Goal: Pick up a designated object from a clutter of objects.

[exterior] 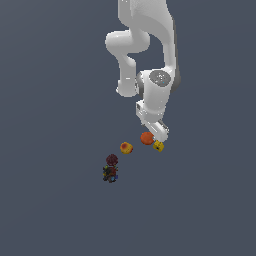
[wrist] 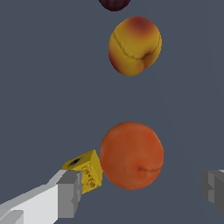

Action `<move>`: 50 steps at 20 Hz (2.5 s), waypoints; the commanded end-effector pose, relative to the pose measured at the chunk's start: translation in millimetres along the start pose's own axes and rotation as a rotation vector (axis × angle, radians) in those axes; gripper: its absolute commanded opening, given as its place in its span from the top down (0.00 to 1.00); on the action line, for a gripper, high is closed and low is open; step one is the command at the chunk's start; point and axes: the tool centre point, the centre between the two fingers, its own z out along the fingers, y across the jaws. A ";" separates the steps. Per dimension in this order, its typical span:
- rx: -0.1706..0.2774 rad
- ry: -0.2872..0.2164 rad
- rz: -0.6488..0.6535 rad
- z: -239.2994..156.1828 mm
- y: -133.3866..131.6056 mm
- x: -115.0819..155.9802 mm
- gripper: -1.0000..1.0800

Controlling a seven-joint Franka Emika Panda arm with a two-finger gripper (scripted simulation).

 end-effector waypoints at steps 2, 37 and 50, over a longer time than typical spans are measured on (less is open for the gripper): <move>0.000 0.001 0.013 2.1 0.9 -1.5 0.04; 0.004 0.002 0.015 49.2 0.5 -0.4 1.00; 0.004 0.002 0.015 -3.6 4.2 27.7 1.00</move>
